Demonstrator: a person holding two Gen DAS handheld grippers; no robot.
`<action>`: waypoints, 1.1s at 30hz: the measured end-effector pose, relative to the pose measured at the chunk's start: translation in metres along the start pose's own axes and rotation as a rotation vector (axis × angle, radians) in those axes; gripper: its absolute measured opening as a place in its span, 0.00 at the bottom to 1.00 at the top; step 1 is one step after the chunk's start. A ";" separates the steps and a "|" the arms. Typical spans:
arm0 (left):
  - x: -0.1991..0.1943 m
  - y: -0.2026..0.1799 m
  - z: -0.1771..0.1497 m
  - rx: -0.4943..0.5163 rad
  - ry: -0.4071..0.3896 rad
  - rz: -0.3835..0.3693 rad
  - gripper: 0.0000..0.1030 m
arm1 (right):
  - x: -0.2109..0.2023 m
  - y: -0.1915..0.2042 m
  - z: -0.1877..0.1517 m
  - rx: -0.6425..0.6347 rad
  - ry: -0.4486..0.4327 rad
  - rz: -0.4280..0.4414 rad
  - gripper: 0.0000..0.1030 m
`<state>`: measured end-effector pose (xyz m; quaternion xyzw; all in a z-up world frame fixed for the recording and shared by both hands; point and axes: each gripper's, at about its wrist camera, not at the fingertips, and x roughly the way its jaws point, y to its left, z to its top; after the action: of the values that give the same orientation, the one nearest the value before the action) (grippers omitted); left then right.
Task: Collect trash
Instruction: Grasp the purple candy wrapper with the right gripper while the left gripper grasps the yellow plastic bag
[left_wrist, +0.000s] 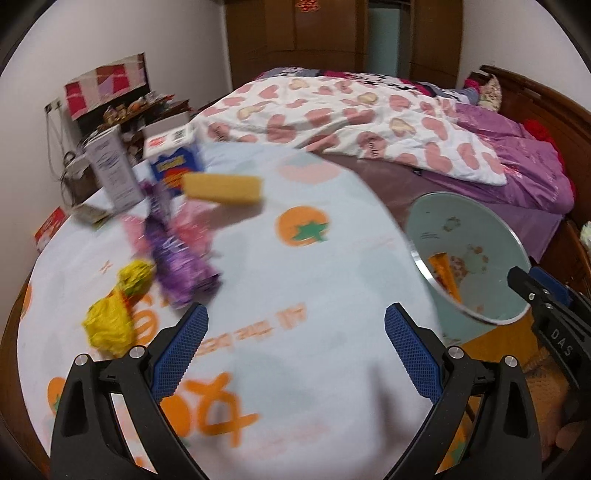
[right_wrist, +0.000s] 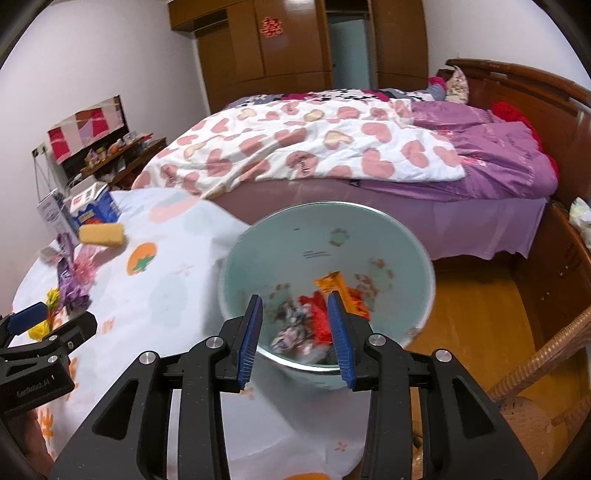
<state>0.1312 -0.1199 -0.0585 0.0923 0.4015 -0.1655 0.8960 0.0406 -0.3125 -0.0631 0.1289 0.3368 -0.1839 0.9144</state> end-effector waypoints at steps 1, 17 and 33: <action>-0.001 0.006 -0.002 -0.008 0.002 0.003 0.92 | 0.000 0.006 0.000 -0.009 0.002 0.008 0.36; -0.010 0.126 -0.029 -0.156 0.015 0.110 0.91 | 0.013 0.094 -0.005 -0.109 0.033 0.125 0.36; 0.026 0.180 -0.022 -0.206 0.063 0.086 0.85 | 0.055 0.202 0.008 -0.210 0.112 0.352 0.39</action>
<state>0.1990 0.0477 -0.0860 0.0221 0.4398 -0.0816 0.8941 0.1694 -0.1474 -0.0711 0.0998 0.3769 0.0223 0.9206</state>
